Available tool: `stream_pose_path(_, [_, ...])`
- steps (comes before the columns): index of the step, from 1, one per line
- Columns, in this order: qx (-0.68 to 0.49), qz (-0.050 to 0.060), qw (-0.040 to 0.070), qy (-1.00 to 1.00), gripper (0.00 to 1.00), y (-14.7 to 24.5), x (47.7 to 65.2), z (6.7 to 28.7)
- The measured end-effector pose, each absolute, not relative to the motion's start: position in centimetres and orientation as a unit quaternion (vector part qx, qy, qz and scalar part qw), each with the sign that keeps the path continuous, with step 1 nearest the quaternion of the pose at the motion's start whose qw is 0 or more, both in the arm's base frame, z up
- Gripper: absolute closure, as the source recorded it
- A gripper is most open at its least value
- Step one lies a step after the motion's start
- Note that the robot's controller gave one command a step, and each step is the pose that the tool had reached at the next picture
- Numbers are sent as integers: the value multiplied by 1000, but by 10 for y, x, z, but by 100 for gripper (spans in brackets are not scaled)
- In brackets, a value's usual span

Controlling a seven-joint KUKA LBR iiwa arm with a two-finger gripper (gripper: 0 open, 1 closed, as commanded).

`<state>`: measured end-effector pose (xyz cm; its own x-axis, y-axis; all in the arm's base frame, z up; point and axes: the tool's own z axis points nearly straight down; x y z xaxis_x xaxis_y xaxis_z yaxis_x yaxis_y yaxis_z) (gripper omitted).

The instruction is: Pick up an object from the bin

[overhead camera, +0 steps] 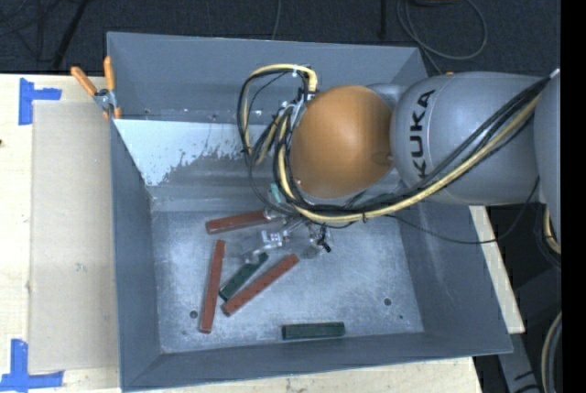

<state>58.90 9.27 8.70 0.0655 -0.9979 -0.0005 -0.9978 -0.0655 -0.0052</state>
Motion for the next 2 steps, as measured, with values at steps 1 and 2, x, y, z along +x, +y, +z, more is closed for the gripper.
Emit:
stream_pose_path(1, [-848, 3, -1, 530, 0, 133, 513, 70])
stream_pose_path(2, [-906, 2, 0, 423, 0, 196, 512, 86])
